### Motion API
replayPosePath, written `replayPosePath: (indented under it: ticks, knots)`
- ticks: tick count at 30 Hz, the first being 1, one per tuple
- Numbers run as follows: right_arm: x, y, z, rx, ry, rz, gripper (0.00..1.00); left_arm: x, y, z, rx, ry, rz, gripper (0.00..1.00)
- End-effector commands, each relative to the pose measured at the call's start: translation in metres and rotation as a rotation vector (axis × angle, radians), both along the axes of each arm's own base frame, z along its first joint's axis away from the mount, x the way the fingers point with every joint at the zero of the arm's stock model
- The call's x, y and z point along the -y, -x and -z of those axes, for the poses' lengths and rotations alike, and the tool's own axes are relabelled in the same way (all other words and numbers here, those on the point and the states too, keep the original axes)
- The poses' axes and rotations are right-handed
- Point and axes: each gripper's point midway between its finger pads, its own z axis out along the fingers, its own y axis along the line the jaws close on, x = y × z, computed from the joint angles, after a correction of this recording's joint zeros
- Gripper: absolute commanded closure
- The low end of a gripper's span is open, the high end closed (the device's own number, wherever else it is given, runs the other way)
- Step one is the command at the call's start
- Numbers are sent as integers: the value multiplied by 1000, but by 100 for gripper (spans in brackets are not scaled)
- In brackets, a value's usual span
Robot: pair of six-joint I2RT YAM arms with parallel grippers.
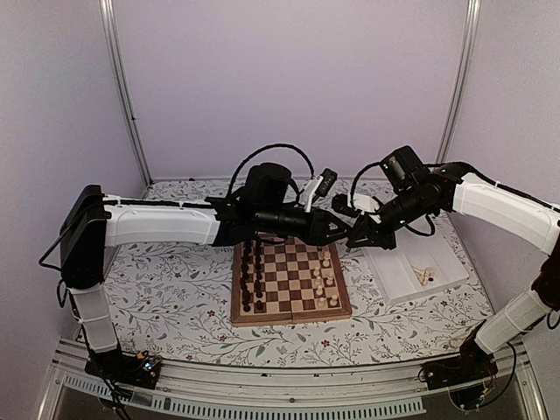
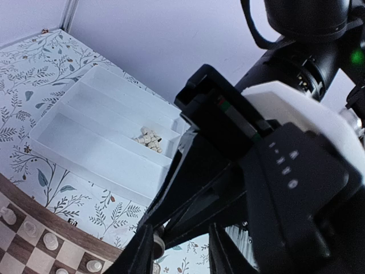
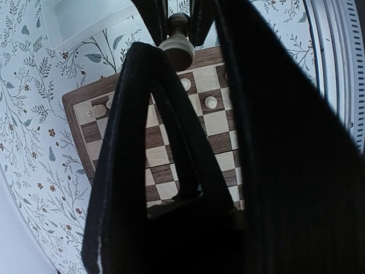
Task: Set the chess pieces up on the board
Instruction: Place the chess piece on the chessboard.
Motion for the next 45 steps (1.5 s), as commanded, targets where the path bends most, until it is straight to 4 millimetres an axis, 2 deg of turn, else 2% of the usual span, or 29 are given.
replayPosePath:
  ticks: [1,7,13,24,27,28,30,33,35,38,41,45]
  knots:
    - [-5,5,-17,9,-29,-20,94,-1,-9,6,-6,-1,-26,66]
    - [-5,4,-16,8,-29,-19,94,-8,-16,14,1,-45,-83,62]
    - [-8,3,-19,7,-38,-20,94,-1,-11,25,-36,-54,-31,64]
    - [-8,3,-21,6,-36,-22,93,1,-8,28,-46,-43,-7,87]
    - [-7,0,-24,19,-39,-12,78,-3,-9,26,-36,-35,-19,94]
    - [-7,-2,-26,27,-45,4,71,-6,-10,23,-27,-27,-27,94]
    - [-3,-11,-47,55,-104,41,61,-11,-9,11,4,12,-42,95]
    - [12,-33,-94,61,-266,117,48,-20,-11,-17,66,94,-81,95]
    - [22,-44,-122,16,-397,161,43,-27,-15,-37,118,153,-125,95]
    - [31,-59,-148,-79,-553,185,42,-36,-22,-64,201,243,-192,96]
    - [29,-67,-150,-275,-656,176,44,-42,-28,-83,257,333,-237,95]
    - [19,-69,-138,-483,-729,124,47,-40,-37,-99,287,409,-271,96]
